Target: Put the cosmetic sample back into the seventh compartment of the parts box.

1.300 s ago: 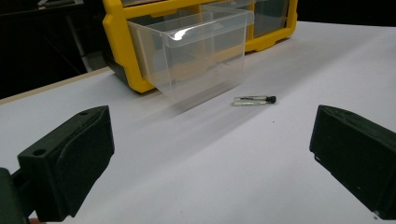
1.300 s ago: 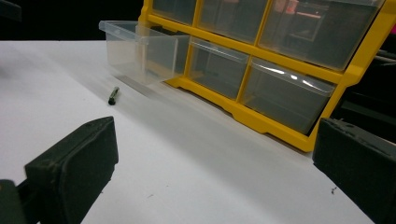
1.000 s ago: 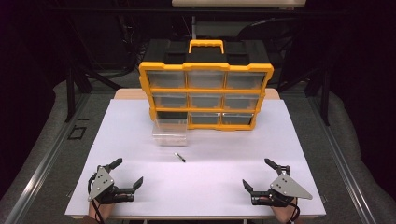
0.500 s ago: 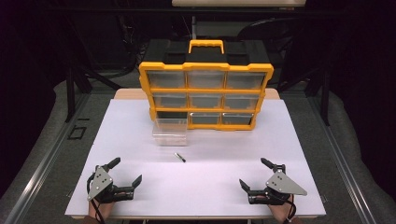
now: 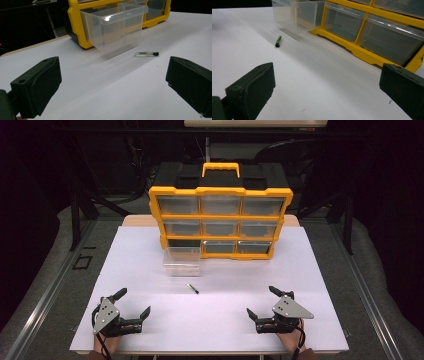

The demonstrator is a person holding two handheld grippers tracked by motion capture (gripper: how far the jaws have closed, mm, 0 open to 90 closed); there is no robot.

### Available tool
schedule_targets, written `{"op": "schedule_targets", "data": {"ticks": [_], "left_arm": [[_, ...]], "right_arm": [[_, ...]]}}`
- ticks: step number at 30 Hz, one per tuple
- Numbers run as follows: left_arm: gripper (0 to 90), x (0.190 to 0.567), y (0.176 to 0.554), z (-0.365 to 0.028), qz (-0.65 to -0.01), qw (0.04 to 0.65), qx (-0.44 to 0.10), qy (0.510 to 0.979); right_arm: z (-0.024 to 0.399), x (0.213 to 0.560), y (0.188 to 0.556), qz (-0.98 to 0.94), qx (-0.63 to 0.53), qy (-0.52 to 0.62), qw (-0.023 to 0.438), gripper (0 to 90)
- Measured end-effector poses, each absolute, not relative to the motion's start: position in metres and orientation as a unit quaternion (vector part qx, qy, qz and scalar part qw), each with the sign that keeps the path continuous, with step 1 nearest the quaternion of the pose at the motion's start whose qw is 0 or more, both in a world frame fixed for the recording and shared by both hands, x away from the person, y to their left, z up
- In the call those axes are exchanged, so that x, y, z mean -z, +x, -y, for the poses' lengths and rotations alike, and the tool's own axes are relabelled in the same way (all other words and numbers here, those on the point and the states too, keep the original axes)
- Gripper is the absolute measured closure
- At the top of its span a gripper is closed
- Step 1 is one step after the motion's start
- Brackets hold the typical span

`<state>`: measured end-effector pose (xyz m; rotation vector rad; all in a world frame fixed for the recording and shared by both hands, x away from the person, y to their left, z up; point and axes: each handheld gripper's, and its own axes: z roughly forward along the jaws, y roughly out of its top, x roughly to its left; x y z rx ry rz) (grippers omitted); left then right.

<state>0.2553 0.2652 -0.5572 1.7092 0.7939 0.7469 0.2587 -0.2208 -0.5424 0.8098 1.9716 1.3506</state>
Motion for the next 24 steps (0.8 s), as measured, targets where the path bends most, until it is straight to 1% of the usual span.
{"op": "schedule_targets", "data": {"ticks": [6, 20, 24], "left_arm": [[0.1, 0.557, 0.255, -0.264, -0.326, 0.526, -0.312, 0.721], [0.1, 0.558, 0.255, -0.264, -0.326, 0.527, -0.310, 0.721], [0.1, 0.557, 0.256, -0.263, -0.323, 0.525, -0.314, 0.723]], "right_arm": [[0.208, 0.543, 0.270, -0.755, -0.504, 0.306, 0.287, 0.0], [0.183, 0.543, 0.287, -0.768, -0.493, 0.308, 0.268, 0.0], [0.175, 0.542, 0.292, -0.774, -0.492, 0.306, 0.254, 0.0]]}}
